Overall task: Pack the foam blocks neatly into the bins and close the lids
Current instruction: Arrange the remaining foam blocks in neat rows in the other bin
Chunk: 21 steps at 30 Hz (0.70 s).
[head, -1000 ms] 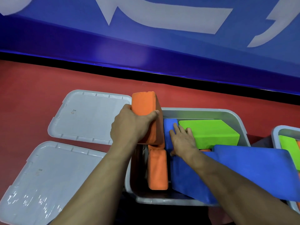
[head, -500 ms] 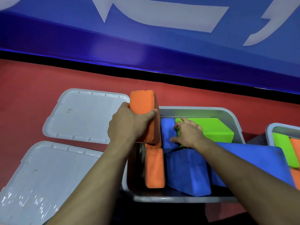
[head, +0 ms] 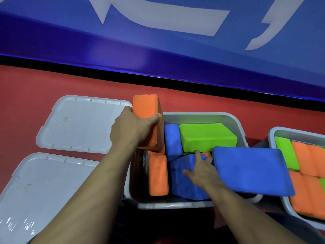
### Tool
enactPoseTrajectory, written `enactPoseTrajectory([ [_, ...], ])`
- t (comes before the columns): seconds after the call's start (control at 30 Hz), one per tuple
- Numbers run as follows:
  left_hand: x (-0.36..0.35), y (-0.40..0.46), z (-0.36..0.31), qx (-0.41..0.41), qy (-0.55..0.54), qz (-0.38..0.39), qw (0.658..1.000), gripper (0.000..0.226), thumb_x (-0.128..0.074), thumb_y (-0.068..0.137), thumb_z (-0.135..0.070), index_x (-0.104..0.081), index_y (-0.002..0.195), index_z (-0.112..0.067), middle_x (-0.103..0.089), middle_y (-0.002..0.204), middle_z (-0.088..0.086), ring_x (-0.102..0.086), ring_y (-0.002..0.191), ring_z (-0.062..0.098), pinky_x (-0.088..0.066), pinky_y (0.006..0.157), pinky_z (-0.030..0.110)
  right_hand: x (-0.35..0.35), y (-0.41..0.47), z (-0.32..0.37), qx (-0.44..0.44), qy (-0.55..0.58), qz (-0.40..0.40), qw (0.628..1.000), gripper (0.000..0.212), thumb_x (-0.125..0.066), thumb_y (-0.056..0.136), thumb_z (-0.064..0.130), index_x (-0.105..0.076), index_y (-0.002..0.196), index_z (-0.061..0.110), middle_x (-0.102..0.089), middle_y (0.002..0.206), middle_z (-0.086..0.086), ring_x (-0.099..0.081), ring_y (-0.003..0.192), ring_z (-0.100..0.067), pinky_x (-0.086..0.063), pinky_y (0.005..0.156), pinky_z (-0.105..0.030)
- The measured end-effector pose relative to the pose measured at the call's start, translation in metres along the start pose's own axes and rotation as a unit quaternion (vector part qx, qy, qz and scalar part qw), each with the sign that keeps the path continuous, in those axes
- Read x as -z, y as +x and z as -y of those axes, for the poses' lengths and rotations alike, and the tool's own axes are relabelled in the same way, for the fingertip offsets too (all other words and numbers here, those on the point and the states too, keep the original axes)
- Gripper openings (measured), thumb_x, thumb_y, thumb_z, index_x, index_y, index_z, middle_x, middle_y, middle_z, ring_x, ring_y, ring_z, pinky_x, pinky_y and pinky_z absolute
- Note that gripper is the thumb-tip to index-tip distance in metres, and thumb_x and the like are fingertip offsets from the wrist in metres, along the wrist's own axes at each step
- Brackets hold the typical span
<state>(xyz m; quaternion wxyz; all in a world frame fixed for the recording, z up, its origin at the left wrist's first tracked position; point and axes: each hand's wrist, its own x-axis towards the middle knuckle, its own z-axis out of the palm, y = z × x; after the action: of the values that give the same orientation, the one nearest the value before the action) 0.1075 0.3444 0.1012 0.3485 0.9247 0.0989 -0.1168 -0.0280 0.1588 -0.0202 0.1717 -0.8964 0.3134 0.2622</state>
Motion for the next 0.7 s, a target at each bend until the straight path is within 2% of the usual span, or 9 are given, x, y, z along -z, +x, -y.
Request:
enactPoseTrajectory([
  [0.07,-0.001,0.001,-0.001,-0.002,-0.001,0.0,1.0,0.078,-0.074,0.07,-0.074,-0.053,0.124,-0.021,-0.056,0.106,-0.002,-0.061,0.102,0.032,-0.049,0.08,0.04,0.003,-0.001,0.004,0.021,0.007,-0.016,1.0,0.077,-0.066,0.085,0.062,-0.028,0.146,0.034,-0.035,0.141,-0.013,-0.053,0.125,-0.037,-0.048,0.098,-0.045],
  [0.2,-0.003,0.001,-0.003,-0.003,0.005,0.0,1.0,0.077,-0.074,0.07,-0.073,-0.054,0.123,-0.021,-0.054,0.103,-0.004,-0.062,0.105,0.032,-0.045,0.078,0.038,-0.001,-0.003,0.019,0.068,0.006,-0.042,0.997,0.077,-0.061,0.082,0.071,-0.03,0.147,0.043,-0.044,0.136,-0.008,-0.056,0.123,-0.034,-0.048,0.094,-0.041],
  [0.33,-0.002,0.001,-0.002,-0.006,0.004,-0.005,1.0,0.079,-0.073,0.071,-0.073,-0.054,0.126,-0.02,-0.052,0.103,-0.004,-0.062,0.107,0.033,-0.046,0.079,0.038,-0.019,0.004,0.021,0.064,0.065,0.012,0.996,0.085,-0.062,0.079,0.074,-0.024,0.15,0.048,-0.041,0.14,-0.008,-0.055,0.126,-0.032,-0.048,0.097,-0.039],
  [0.5,-0.002,0.0,-0.001,-0.006,0.0,-0.005,1.0,0.079,-0.073,0.072,-0.072,-0.054,0.127,-0.02,-0.052,0.102,-0.004,-0.058,0.098,0.03,-0.045,0.079,0.038,-0.026,0.014,0.024,0.054,0.132,-0.003,0.99,0.107,-0.073,0.069,0.074,-0.023,0.156,0.035,-0.049,0.143,-0.007,-0.053,0.129,-0.029,-0.049,0.1,-0.039],
  [0.63,-0.002,0.0,-0.001,-0.006,0.0,-0.007,1.0,0.078,-0.073,0.073,-0.072,-0.054,0.127,-0.02,-0.052,0.101,-0.004,-0.056,0.095,0.03,-0.044,0.078,0.037,-0.034,0.024,0.027,0.057,0.141,0.025,0.988,0.11,-0.077,0.074,0.064,-0.016,0.16,0.031,-0.049,0.15,-0.005,-0.05,0.135,-0.027,-0.047,0.104,-0.037],
  [0.7,-0.002,0.001,0.0,-0.004,0.002,-0.009,1.0,0.079,-0.073,0.072,-0.072,-0.054,0.128,-0.02,-0.053,0.102,-0.004,-0.06,0.101,0.032,-0.045,0.079,0.038,-0.037,0.029,0.028,0.061,0.143,0.037,0.987,0.11,-0.078,0.077,0.058,-0.013,0.161,0.029,-0.05,0.151,-0.005,-0.05,0.135,-0.027,-0.046,0.104,-0.034],
])
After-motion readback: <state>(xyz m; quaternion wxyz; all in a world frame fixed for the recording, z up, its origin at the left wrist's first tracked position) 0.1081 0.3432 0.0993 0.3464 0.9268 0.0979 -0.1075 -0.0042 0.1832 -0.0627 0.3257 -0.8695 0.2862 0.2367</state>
